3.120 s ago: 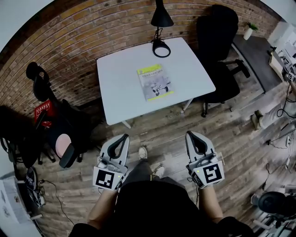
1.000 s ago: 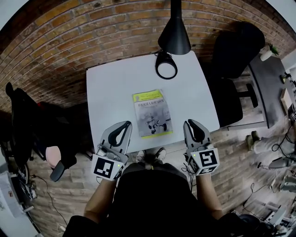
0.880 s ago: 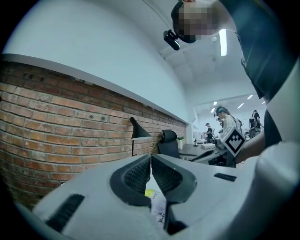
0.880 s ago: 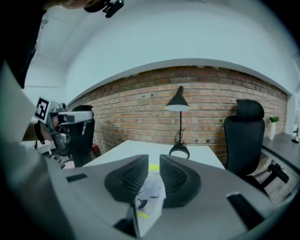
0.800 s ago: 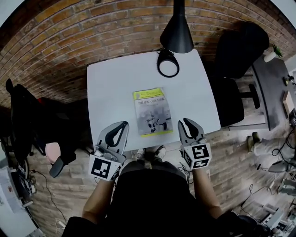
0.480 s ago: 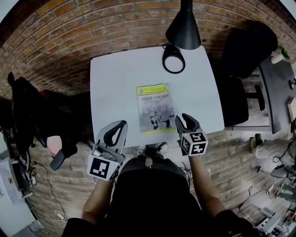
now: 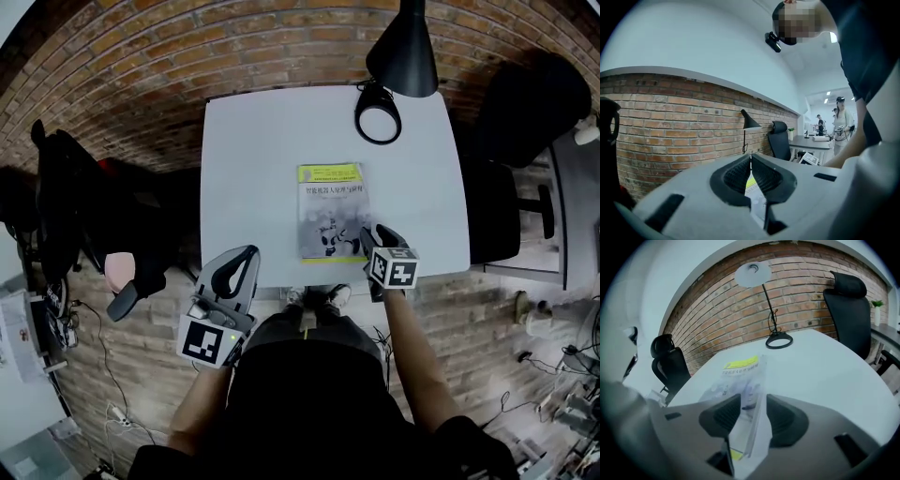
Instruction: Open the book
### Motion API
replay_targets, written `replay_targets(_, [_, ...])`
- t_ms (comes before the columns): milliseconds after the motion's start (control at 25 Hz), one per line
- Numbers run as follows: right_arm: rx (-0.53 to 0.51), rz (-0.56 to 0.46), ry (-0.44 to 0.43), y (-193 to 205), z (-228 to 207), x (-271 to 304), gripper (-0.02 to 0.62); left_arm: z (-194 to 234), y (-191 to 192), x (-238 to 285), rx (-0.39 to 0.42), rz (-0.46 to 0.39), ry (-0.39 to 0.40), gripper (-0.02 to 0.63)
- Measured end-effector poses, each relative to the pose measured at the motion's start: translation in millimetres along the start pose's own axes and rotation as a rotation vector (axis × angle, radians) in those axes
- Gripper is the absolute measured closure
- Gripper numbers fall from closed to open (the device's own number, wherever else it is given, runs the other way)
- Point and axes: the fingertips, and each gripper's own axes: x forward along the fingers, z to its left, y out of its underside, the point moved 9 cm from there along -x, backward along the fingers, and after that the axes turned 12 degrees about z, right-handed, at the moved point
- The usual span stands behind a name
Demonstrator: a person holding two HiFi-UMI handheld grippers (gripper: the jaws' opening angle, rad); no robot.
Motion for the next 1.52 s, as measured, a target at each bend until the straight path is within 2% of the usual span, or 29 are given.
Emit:
replay_targets(320, [0.028, 0.071, -0.014, 6.4, -2.9, 16.9, 0.405, -1.7, 4.9, -8.9, -0.031, 0.005, -0.023, 0.577])
replay_targets(440, [0.038, 0.077, -0.024, 7.4, -0.2, 18.9, 0.462, -1.5, 7.1, -9.4, -0.036, 0.010, -0.024, 0.577])
replay_targets(680, [0.072, 0.045, -0.056, 4.5, -4.5, 12.3, 0.529, -0.7, 10.5, -8.2, -0.037, 0.011, -0.022, 0.577])
replay_targets(960, [0.078, -0.036, -0.145, -2.3, 1.9, -1.4, 0.555, 0.8, 13.9, -5.3, -0.029, -0.006, -0.014, 0.577])
replay_targets(1280, [-0.021, -0.077, -0.198, -13.4, 24.0, -15.9, 0.560, -0.2, 10.7, -2.6, -0.059, -0.006, 0.004, 0.577])
replay_targets(1520, [-0.230, -0.081, -0.195, -21.4, 55.0, -21.9, 0.560, 1.9, 11.5, -1.4, -0.082, -0.005, 0.002, 0.577])
